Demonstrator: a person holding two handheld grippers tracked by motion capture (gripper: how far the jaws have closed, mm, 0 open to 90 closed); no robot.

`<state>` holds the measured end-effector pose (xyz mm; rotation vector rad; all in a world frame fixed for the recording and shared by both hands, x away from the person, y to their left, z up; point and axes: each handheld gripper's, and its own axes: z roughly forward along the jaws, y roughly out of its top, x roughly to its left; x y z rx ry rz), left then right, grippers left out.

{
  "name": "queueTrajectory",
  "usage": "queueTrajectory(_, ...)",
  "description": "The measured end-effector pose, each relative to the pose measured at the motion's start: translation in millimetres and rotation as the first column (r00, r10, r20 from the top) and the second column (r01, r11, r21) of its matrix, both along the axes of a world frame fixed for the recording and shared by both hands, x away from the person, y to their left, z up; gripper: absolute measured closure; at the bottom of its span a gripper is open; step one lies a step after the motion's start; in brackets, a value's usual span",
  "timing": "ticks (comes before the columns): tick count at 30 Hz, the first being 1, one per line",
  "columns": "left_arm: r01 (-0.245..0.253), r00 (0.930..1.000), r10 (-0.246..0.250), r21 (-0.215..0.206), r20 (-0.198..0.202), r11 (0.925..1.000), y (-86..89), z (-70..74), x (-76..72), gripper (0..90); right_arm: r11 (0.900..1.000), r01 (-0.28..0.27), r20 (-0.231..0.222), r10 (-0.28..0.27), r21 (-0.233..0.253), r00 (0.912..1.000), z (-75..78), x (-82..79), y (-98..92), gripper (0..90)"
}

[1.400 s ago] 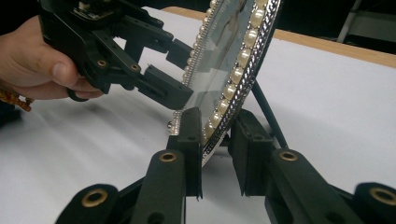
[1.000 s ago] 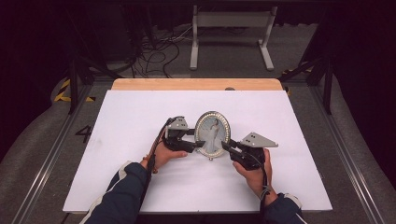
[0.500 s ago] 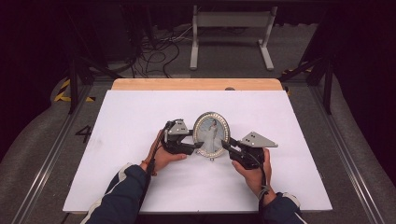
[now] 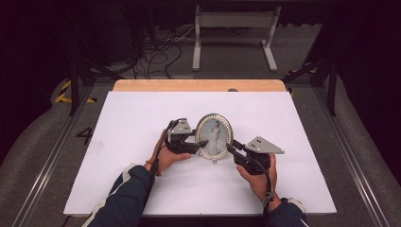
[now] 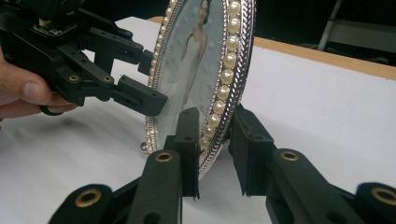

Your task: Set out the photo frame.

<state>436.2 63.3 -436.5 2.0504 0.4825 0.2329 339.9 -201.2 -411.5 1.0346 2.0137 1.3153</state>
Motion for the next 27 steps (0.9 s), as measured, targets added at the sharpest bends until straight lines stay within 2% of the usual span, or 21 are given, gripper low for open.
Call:
queueTrajectory(3,0.009,0.9999,-0.009,-0.015,-0.013,0.9998,3.5,-0.3,1.5,51.5,1.0,0.001,-0.003,-0.001,0.006,1.0,-0.4,0.9,-1.3,76.3)
queueTrajectory(11,0.016,0.9996,-0.016,-0.009,-0.022,0.9998,6.6,2.8,-2.8,54.9,1.0,0.009,-0.011,-0.008,0.016,0.9999,-1.2,3.7,-2.6,75.6)
queueTrajectory(19,0.003,0.9998,-0.003,0.009,-0.019,1.0,11.2,1.5,-5.9,57.6,1.0,0.001,-0.005,-0.001,0.02,1.0,-1.0,6.5,0.5,75.3)
queueTrajectory(27,-0.017,0.9996,0.018,0.009,-0.022,0.9998,13.5,1.0,-11.1,60.8,1.0,0.005,-0.005,-0.005,0.025,1.0,-1.9,10.2,1.9,74.7)
